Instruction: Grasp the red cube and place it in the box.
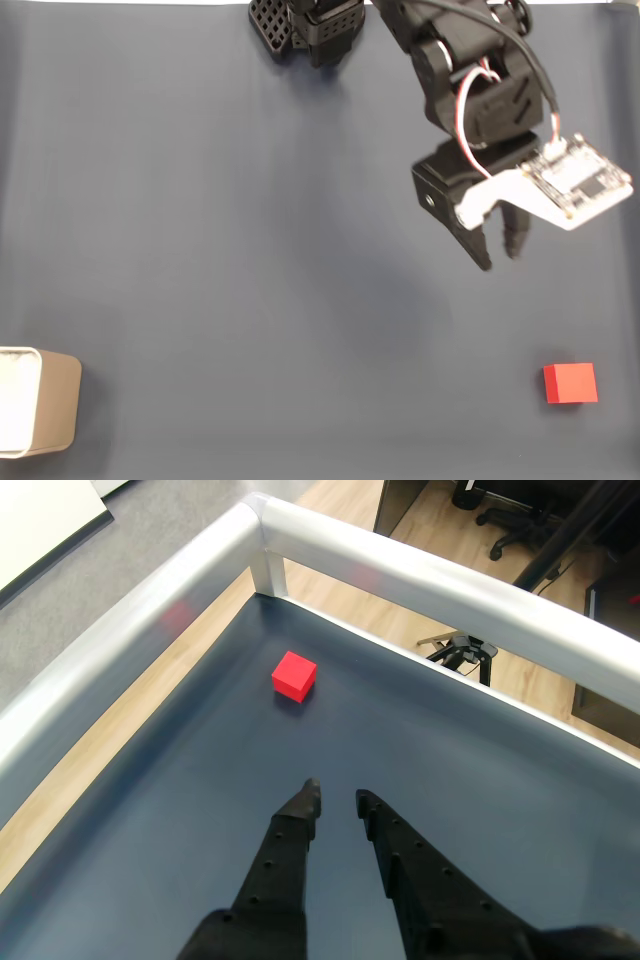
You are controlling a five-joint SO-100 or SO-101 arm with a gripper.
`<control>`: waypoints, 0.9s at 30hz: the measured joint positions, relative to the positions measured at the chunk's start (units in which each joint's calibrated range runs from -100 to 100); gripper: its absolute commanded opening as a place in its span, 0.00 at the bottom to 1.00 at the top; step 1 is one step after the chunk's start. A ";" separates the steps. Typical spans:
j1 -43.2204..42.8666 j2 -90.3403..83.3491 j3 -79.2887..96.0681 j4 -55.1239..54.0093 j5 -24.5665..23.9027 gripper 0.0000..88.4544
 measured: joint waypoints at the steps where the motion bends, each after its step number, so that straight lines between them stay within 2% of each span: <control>1: -0.07 1.22 -0.81 -0.72 0.00 0.15; 6: -0.96 7.56 -4.70 -4.30 0.78 0.19; 27: -1.85 30.83 -23.42 -6.92 2.15 0.33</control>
